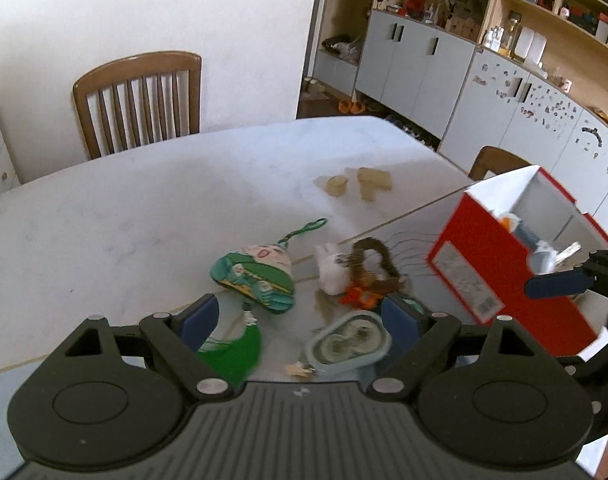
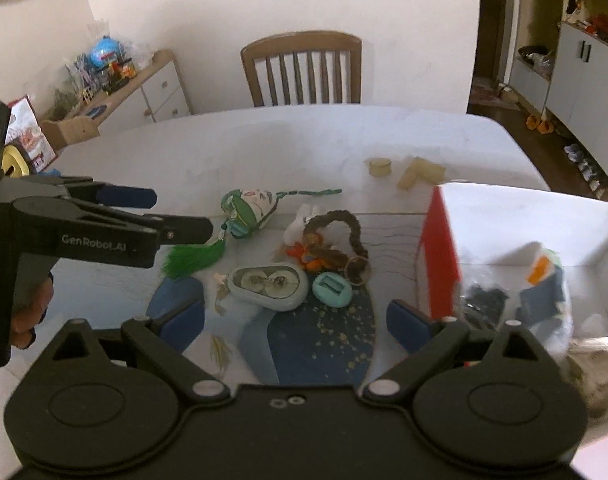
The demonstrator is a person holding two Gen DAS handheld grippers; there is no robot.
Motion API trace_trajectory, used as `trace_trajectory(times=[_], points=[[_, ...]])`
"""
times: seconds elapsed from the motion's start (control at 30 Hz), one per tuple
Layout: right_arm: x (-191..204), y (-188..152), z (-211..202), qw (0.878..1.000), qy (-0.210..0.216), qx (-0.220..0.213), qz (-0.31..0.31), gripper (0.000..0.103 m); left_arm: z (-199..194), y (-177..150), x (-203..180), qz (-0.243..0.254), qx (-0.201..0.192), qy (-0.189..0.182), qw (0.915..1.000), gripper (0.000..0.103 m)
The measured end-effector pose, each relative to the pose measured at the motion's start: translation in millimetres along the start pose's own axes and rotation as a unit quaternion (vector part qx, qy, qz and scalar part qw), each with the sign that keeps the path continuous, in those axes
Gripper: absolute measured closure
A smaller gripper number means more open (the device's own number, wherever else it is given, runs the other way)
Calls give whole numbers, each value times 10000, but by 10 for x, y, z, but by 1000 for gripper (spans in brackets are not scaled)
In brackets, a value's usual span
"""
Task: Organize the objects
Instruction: 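Withdraw both tools from the box back toward the pile, then grasp the green plush pouch with left tool while right tool grasps teal clip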
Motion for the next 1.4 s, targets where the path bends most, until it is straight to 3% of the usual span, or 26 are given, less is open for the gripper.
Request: trace_trajectory(times=[0.27, 0.33, 0.73, 0.97, 1.17, 1.27, 1.4], points=[[97, 62, 451, 9992, -104, 366, -119, 13, 326, 12, 376, -128, 116, -124, 9998, 14], [110, 75, 545, 9986, -147, 447, -247, 24, 395, 17, 431, -134, 133, -143, 9997, 14], [74, 84, 954, 9959, -373, 711, -419, 38, 778, 112, 702, -257, 241, -197, 9992, 14], [71, 93, 1055, 9971, -296, 633, -316, 42, 899, 109, 702, -196, 290, -353, 9988, 14], [60, 58, 1118, 9967, -325, 721, -165, 54, 937, 87, 666, -38, 302, -297, 9991, 15], [74, 41, 1123, 9970, -353, 664, -205, 59, 944, 75, 658, 23, 311, -289, 9991, 27], [91, 43, 1149, 9970, -420, 615, -214, 62, 942, 72, 645, 50, 305, -269, 9992, 31]])
Point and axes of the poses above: each gripper's, at about its wrist camera, not at the fingertips, and z roughly the way its jaws point, x to its left, y to its top, the point moved 1 cm from there along z, roughly the way its jaws point, and after that the axes turned 15 degrees about -y, right-handed, at the moved point
